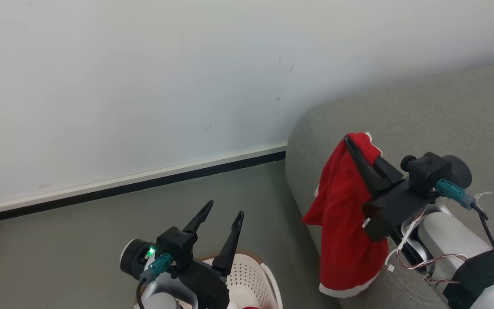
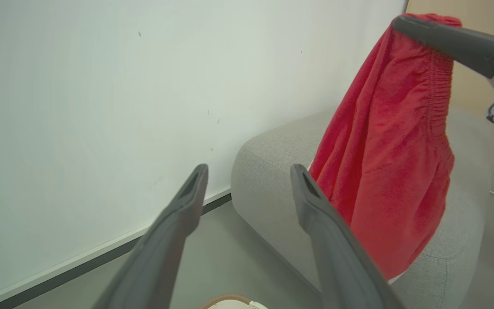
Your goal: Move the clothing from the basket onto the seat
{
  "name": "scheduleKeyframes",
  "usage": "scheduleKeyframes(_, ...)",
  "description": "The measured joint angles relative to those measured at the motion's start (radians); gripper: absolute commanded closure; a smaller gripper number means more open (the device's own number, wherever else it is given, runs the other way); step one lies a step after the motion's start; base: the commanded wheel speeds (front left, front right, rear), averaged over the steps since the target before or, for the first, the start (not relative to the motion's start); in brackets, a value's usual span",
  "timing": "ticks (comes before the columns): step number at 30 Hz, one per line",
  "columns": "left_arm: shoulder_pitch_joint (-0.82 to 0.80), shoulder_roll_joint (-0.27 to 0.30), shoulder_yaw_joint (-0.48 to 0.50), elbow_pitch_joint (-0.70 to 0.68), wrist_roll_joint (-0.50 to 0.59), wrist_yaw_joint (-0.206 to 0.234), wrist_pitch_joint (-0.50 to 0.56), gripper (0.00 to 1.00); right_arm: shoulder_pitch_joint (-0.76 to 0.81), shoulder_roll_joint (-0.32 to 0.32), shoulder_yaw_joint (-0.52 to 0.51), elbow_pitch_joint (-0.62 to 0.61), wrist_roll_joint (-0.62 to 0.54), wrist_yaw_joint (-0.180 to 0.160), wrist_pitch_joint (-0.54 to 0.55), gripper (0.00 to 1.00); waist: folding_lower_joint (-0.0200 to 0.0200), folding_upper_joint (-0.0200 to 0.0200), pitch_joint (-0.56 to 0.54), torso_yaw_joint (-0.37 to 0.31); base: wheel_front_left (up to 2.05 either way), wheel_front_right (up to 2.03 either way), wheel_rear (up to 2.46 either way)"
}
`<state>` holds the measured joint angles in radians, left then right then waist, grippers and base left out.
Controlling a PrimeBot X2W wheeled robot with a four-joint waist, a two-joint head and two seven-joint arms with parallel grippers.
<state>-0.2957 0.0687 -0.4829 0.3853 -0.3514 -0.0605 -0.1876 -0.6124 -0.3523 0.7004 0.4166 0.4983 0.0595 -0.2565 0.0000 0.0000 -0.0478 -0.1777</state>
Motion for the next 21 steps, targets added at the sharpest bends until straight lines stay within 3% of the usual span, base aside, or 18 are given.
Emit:
scheduleKeyframes(7,0.021,-0.006,-0.024,-0.02,-0.001,0.003,-0.011,0.0,0.01,-0.044,-0.014,-0.073,-0.019,-0.025,0.0,1.0,0.0,0.0,0.0,-0.084,0.0,0.0,0.0)
scheduleKeyframes(21,0.022,-0.014,-0.075,-0.072,0.002,0.018,-0.023,0.0,0.009,-0.115,-0.031,-0.15,-0.053,-0.029,0.0,1.0,0.0,-0.0001,0.034,-0.235,0.0,0.0,0.0)
